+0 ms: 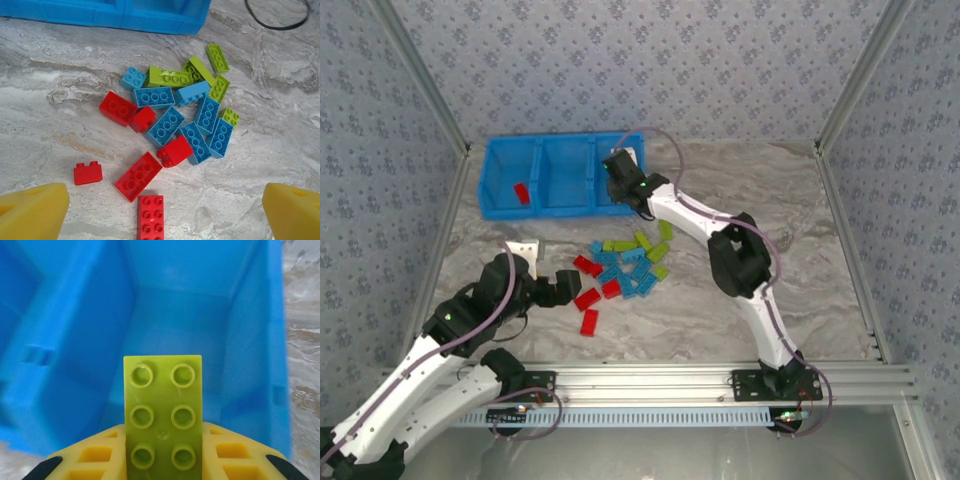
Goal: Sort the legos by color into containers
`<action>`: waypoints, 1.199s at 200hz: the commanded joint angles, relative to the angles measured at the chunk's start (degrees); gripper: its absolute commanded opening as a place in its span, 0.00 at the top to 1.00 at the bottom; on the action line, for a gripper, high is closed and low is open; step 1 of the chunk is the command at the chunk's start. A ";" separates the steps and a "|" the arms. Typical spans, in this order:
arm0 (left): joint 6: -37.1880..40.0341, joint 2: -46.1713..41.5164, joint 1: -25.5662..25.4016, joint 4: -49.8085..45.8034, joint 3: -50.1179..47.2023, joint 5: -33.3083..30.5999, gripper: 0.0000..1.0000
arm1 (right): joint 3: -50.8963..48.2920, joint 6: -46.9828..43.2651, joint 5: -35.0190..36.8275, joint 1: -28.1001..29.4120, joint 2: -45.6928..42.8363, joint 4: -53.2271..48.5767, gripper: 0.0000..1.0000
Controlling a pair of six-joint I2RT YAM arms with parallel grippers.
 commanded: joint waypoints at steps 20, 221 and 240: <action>-1.37 0.65 -0.28 0.62 -1.00 -0.69 0.01 | 14.16 -1.82 -3.52 0.05 8.03 -7.56 0.63; 28.46 47.79 -0.68 13.97 19.74 6.92 0.23 | -51.49 3.11 -9.03 7.15 -70.71 -17.49 0.42; 33.22 55.77 -0.76 12.59 24.01 6.63 0.29 | -55.79 6.69 -8.31 7.56 -77.76 -19.43 0.38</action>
